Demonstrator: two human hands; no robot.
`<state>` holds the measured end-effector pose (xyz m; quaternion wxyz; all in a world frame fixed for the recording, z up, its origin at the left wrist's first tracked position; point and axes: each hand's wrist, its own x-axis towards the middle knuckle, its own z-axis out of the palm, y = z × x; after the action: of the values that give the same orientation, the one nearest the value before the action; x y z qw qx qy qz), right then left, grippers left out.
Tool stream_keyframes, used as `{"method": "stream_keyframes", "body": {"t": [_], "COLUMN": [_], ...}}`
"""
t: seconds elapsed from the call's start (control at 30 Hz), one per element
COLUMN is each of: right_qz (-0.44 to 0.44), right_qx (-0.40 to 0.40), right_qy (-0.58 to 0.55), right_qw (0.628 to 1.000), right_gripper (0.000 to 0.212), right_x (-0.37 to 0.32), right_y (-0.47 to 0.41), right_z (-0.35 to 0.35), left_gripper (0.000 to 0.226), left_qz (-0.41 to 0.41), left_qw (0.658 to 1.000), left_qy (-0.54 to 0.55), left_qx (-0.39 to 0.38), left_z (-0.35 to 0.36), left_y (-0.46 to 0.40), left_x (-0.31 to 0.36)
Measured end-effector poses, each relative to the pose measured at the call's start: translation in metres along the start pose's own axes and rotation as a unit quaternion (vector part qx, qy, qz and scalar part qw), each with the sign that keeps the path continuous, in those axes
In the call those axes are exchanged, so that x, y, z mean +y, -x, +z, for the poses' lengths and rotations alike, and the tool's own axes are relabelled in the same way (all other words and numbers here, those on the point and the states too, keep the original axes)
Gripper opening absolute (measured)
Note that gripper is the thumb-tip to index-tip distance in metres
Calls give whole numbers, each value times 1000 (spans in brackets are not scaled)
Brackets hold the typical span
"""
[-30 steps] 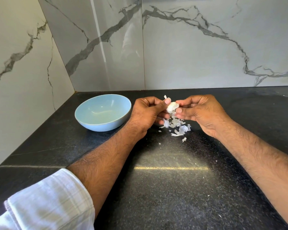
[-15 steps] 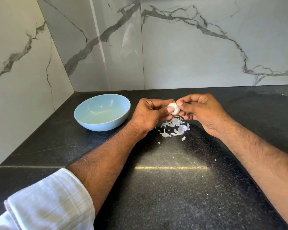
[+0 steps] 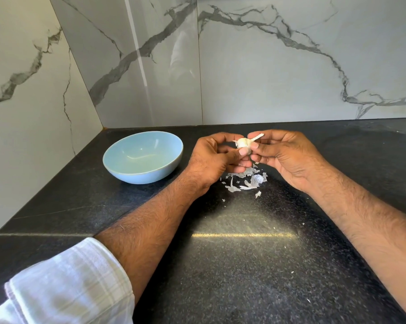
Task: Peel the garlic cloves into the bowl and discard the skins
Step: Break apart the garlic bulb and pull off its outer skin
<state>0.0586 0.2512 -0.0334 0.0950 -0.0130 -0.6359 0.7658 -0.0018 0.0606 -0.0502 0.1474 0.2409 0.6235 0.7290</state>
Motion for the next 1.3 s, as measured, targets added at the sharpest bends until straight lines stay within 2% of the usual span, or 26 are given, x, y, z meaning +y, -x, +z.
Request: {"method": "stream_keyframes", "body": {"t": [0.1,0.23,0.33,0.4,0.47,0.6,0.73,0.8,0.93,1.1,1.3], "right_qz": [-17,-38,-52,-67,-92,-125,-98,-71,-28,-20,-6], "right_qx": [25,27,22,20,28,57,61,49,-1,-11,-13], "right_qy": [24,126,161,169,179,138,165,174,120,63,78], "right_qw": [999,991,985,983,979,981,980,981,992,998,997], "right_gripper": [14,15,17,16,17,16,10,6,15,26,21], "right_x": [0,-1,-2,-3,-4,-6,1,2,1,-4,-3], "right_y": [-2,-1,-2,-4,-4,-3,-3,-4,-2,-2,-1], "right_z": [0,-3,-3,-3,-2,-1,2,3,3,-3,-5], "left_gripper": [26,19,35,41,37,36,27,27,23,14,20], "left_qz": [-16,-17,-12,-7,-12,-19,-21,-11,21,57,12], "left_qw": [999,992,982,983,989,997,999,1000,998,993,995], "left_qy": [-30,-123,-184,-178,-140,-54,-16,-19,-34,-89,-94], "left_qx": [4,25,44,48,40,-47,-25,1,44,48,33], "left_z": [0,-1,-1,0,0,-2,0,1,-1,-2,-5], "left_y": [1,-1,-3,-4,-3,1,3,3,-1,-5,-3], "left_x": [1,0,-3,-3,-1,0,1,0,-1,-5,-5]}}
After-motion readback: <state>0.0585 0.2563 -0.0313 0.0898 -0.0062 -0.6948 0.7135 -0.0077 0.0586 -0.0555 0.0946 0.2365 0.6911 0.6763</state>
